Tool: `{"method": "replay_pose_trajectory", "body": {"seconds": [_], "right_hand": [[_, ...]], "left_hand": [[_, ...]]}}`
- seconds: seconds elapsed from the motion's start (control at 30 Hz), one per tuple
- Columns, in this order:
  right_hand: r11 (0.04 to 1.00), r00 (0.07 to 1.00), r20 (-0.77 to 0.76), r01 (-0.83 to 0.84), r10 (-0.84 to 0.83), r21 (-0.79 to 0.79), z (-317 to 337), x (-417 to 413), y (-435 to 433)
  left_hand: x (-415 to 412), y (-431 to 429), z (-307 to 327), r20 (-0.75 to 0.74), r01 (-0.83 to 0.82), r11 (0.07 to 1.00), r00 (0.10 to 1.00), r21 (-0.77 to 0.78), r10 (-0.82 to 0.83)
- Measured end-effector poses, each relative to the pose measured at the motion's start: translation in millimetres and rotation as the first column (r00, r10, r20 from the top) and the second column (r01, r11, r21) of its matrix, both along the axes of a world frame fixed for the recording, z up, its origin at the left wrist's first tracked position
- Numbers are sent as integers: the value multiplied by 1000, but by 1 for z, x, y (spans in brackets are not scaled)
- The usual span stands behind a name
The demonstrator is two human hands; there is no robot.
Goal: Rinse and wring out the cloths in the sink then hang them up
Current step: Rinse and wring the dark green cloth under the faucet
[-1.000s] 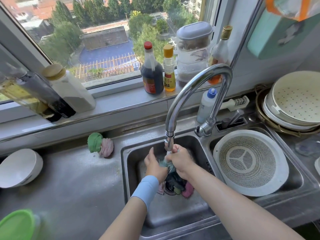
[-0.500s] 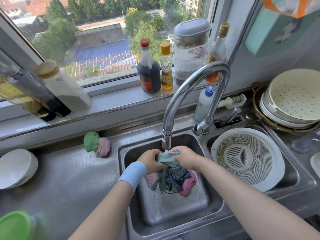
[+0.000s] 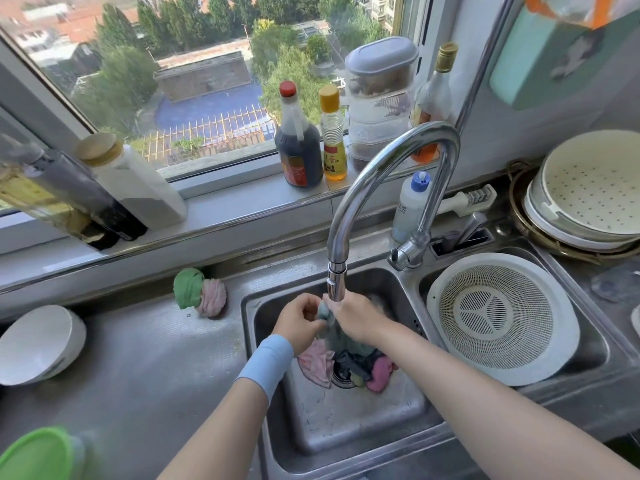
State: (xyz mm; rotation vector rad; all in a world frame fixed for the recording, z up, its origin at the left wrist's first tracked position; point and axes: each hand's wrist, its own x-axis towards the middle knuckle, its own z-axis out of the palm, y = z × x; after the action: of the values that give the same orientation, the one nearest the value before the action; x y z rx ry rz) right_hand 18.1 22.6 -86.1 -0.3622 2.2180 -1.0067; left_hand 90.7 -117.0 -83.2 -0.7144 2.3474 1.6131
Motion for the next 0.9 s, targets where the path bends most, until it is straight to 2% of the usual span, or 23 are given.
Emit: {"method": "replay_pose_trajectory", "body": {"seconds": [0.1, 0.17, 0.23, 0.3, 0.4, 0.47, 0.57, 0.63, 0.7, 0.77, 0.83, 0.9], "right_hand": [[993, 993, -5, -118, 118, -20, -8, 6, 7], [996, 998, 36, -44, 47, -77, -10, 9, 12], [995, 996, 70, 53, -47, -87, -8, 13, 13], [991, 993, 82, 94, -87, -93, -3, 12, 12], [986, 994, 42, 107, -103, -124, 5, 6, 6], [966, 977, 61, 212, -205, -147, 7, 1, 3], [851, 874, 239, 474, -423, -226, 6, -4, 2], [805, 836, 276, 538, -474, -249, 4, -6, 7], [850, 880, 225, 467, -419, -243, 3, -6, 16], [930, 940, 213, 307, -265, -200, 1, -3, 25], [961, 936, 328, 198, -126, -194, -1, 1, 29], [972, 911, 401, 173, -98, -157, -1, 3, 26]], "left_hand": [[-4, 7, -1, -60, -129, 981, 988, 145, 139], [-7, 13, 0, -83, -163, 965, 980, 203, 183], [-8, 16, -1, -87, -201, 960, 971, 196, 221], [-8, 19, -3, -48, -193, 965, 978, 176, 204], [-6, 28, -6, 73, -129, 928, 991, 349, 110], [-2, 35, -6, 127, -39, 915, 992, 401, -13], [1, 41, -12, 147, 110, 972, 979, 208, -142], [0, 35, -14, 127, 112, 993, 985, 36, -116], [-1, 23, -14, 99, 35, 999, 995, -11, -34], [-3, 12, -9, 98, 3, 1000, 995, -16, -1], [-6, 8, -6, 127, 81, 994, 989, -67, -72], [-11, 14, -4, 159, 184, 972, 974, -146, -161]]}}
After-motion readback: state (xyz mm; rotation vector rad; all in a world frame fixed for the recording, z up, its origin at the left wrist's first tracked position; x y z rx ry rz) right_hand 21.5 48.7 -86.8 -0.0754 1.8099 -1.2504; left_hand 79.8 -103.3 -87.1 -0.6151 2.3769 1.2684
